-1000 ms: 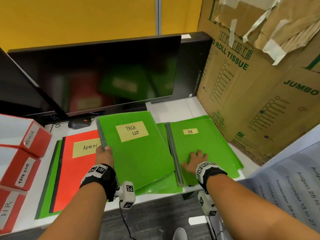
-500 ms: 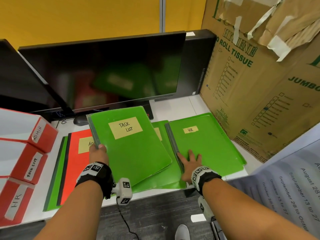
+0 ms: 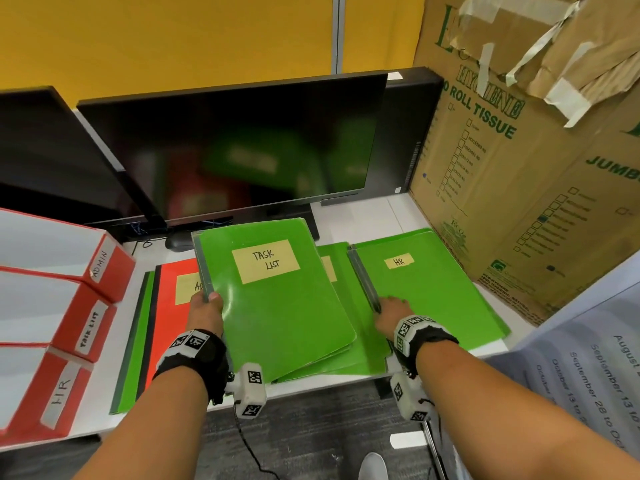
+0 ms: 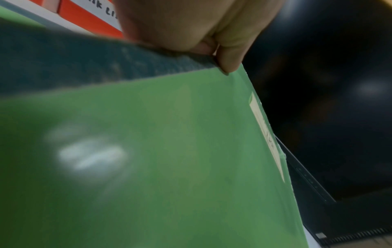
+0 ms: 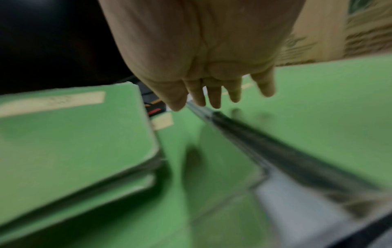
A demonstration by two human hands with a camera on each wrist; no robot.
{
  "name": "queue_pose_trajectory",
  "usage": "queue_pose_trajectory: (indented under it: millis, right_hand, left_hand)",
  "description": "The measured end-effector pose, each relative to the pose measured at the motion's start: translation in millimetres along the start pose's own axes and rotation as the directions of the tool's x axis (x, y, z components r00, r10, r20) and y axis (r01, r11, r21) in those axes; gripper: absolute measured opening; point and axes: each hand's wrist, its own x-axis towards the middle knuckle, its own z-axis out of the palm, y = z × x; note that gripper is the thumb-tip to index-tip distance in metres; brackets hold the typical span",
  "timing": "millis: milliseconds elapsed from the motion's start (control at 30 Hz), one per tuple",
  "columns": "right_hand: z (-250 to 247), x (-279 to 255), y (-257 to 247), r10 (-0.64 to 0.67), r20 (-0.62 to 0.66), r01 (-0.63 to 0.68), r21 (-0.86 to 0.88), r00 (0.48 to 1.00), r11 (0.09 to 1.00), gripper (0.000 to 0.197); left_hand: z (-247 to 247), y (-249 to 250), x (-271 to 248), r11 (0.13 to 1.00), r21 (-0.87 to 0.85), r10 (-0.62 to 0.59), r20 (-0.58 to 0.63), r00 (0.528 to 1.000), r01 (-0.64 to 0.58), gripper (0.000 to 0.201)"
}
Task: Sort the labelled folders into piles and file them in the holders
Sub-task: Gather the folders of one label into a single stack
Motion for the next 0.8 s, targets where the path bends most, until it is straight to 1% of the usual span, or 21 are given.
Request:
queue_pose_trajectory:
  millis: [33,100,133,200,267,400,433,500,533,567,633,700,767,800]
  right_hand:
    - [-0.7,-6.4,-12.8,-0.068,-0.018,0.069,0.083,0.998,0.994,0.052]
    - [-2.1,-19.6,-35.7,-0.152,-0.037,0.157,0.238,0.988,0.959,0.058]
    - [-2.2,-23.7,-43.3,-0.170,-0.037,0.174,0.301,0.985,0.938,0.061]
    - [-2.1,-31.5,-55.5,-0.192,-0.045,0.192,0.429,0.980,0.883,0.065]
    - [-2.2,-37.1,-63.4,-0.180,-0.084,0.198,0.501,0.980,0.842,0.062]
    - [-0.9,-39.2,-75.4,-0.106,-0.177,0.183,0.508,0.978,0.841,0.055]
    - [-0.5,-39.1,-77.4,-0.089,-0.188,0.175,0.511,0.978,0.841,0.053]
    - [2.0,-38.6,-81.3,-0.065,-0.198,0.159,0.512,0.978,0.844,0.051]
    - [3.9,-38.1,-82.4,-0.052,-0.206,0.153,0.510,0.977,0.847,0.049]
    - [6.3,-38.2,-83.6,-0.036,-0.210,0.140,0.508,0.977,0.850,0.048]
    - [10.9,-37.1,-83.8,-0.001,-0.208,0.110,0.516,0.978,0.850,0.046]
    - [15.3,-33.4,-81.1,0.033,-0.195,0.079,0.535,0.980,0.841,0.051]
    - [20.3,-30.7,-76.3,0.043,-0.197,0.068,0.521,0.979,0.851,0.060]
    - [23.1,-29.3,-74.6,0.045,-0.209,0.066,0.494,0.977,0.867,0.059]
  left_hand:
    - [-0.8,-2.5,2.4,1.000,-0.011,0.007,0.018,1.000,-0.007,0.041]
    - [-2.0,-17.3,18.6,0.999,-0.035,0.003,0.034,0.999,-0.002,0.046]
    - [-2.8,-27.3,29.1,0.999,-0.048,-0.004,0.044,0.999,0.006,0.046]
    - [-3.2,-42.1,43.2,0.997,-0.076,-0.009,0.079,0.997,0.015,0.037]
    - [-7.7,-34.9,29.6,0.996,-0.082,-0.011,0.085,0.996,0.018,0.030]
    - [-18.3,-62.4,60.3,0.997,-0.060,-0.048,0.074,0.996,0.052,0.047]
    - [-22.4,-66.0,66.0,0.998,-0.051,-0.042,0.065,0.997,0.046,0.044]
    - [-33.0,-44.5,39.3,1.000,0.017,-0.020,0.023,1.000,0.020,0.032]
    - [-37.0,-32.9,25.0,1.000,0.028,0.008,-0.003,1.000,-0.008,0.030]
    - [-40.8,-28.9,21.4,0.999,0.034,0.034,-0.018,0.999,-0.033,0.030]
    - [-47.6,-27.0,20.7,0.993,0.104,0.056,-0.059,0.997,-0.049,0.030]
    - [-58.6,-27.0,24.7,0.992,0.109,0.074,-0.126,0.989,-0.060,0.034]
    - [-72.3,-26.3,28.8,0.996,0.083,0.057,-0.198,0.979,-0.041,0.036]
    - [-79.9,-27.7,32.8,0.996,0.085,0.042,-0.232,0.972,-0.023,0.037]
